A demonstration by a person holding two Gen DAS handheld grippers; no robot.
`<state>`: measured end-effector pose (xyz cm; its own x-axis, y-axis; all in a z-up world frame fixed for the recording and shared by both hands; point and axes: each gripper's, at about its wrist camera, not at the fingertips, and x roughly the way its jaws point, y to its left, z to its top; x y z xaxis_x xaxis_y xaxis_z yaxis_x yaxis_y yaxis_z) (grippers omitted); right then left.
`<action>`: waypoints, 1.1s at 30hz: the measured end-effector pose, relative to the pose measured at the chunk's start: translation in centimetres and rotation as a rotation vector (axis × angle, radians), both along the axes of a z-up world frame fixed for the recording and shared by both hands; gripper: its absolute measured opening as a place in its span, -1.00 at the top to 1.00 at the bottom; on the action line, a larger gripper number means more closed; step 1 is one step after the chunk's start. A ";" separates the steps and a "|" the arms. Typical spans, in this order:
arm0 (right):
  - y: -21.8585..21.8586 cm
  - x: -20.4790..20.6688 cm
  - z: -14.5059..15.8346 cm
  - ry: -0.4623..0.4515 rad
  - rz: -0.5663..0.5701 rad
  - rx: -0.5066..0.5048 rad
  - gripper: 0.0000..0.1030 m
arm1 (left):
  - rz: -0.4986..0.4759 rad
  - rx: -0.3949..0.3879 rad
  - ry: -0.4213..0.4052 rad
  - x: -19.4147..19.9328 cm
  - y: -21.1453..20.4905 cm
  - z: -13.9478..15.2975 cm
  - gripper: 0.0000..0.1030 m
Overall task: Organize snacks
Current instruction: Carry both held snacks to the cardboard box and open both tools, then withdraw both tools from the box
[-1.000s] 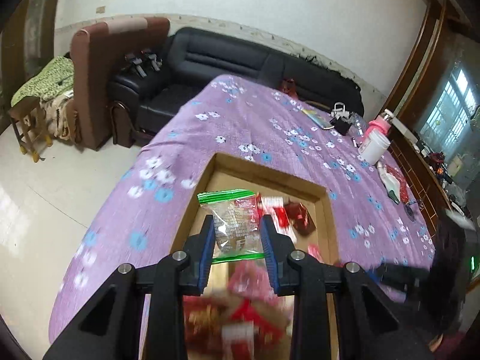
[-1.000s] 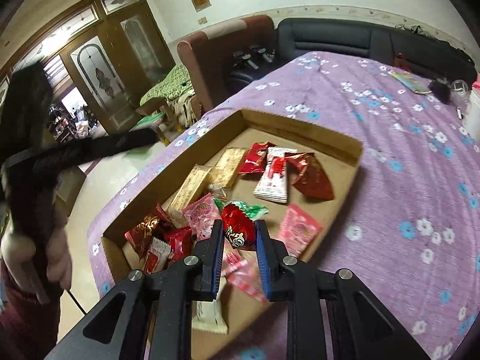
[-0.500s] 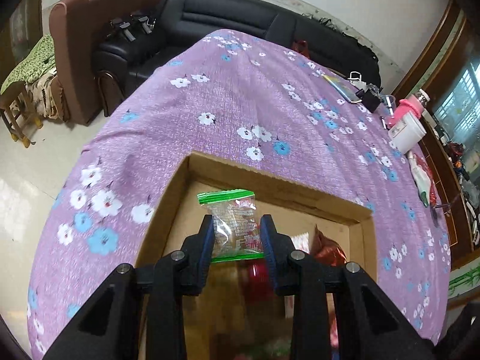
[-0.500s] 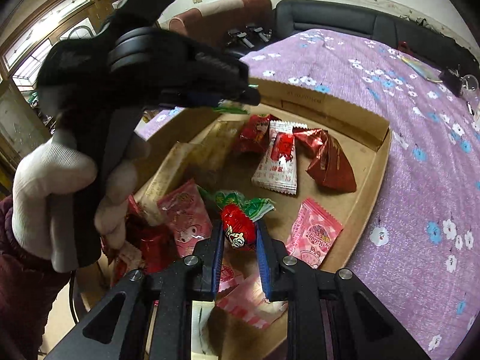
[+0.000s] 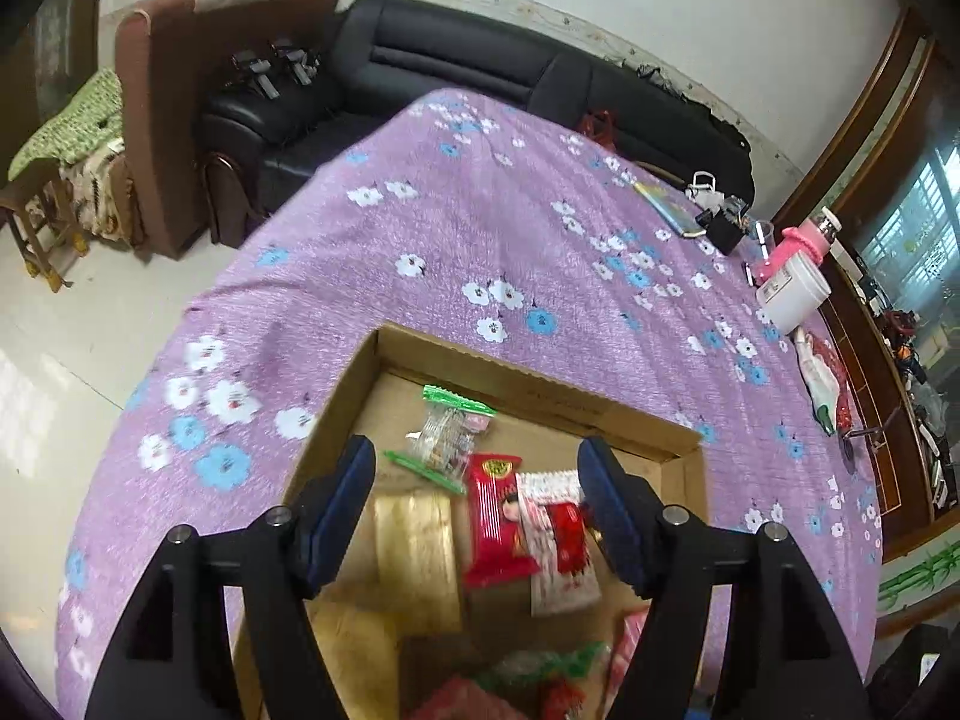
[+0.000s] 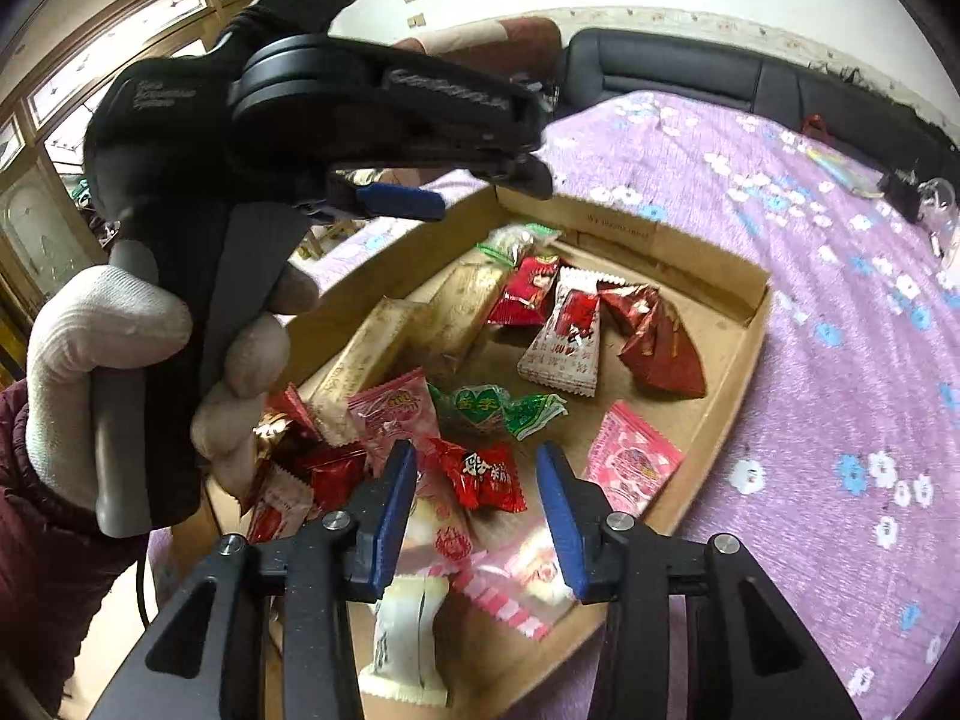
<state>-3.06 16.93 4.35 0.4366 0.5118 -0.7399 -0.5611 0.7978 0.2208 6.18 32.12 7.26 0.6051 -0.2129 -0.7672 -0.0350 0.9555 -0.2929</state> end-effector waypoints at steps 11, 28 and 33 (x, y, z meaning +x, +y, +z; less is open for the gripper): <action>-4.5 -5.7 3.3 -0.146 -0.082 0.049 -0.22 | 0.216 0.276 -0.324 -12.1 -3.0 6.7 -0.90; -11.3 -10.5 2.3 -0.150 -0.229 0.132 -0.43 | 0.411 0.402 -0.399 -22.4 -7.6 7.5 -1.00; -11.5 -11.1 2.5 -0.165 -0.234 0.131 -0.47 | 0.374 0.410 -0.376 -22.3 -8.7 7.2 -1.00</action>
<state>-14.17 5.46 6.82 0.6623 0.4696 -0.5838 -0.4027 0.8802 0.2512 -16.09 23.38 14.47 0.8233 0.3270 -0.4639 -0.3519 0.9354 0.0347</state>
